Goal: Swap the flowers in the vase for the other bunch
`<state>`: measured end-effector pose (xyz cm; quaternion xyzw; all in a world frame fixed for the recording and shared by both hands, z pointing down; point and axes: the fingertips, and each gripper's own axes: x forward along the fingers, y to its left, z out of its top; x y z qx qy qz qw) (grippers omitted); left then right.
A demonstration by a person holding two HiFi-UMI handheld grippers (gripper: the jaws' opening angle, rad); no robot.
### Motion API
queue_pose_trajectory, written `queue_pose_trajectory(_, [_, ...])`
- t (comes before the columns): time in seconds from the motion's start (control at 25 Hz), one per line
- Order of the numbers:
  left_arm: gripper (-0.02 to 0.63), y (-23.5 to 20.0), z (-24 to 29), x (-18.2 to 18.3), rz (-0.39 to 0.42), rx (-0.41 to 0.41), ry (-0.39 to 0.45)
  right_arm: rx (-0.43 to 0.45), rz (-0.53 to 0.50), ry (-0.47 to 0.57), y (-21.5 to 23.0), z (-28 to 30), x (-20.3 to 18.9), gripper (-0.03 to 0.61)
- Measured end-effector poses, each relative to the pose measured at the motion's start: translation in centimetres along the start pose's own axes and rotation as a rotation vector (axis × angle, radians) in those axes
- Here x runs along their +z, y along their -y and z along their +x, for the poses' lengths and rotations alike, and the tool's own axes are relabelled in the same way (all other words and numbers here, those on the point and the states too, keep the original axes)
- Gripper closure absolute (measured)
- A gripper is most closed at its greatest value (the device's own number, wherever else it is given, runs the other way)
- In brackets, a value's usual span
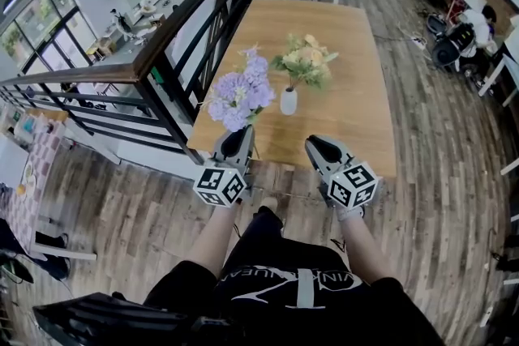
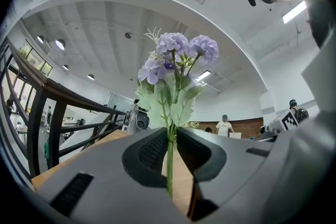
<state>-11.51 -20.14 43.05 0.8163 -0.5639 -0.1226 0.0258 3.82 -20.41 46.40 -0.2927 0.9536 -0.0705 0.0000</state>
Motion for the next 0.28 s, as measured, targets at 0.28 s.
queue_pose_trajectory(0.28, [0.554,0.62,-0.09,-0.49,-0.002,-0.006,-0.013,-0.01,0.032,0.004,0.25,-0.75,-0.67,0.522])
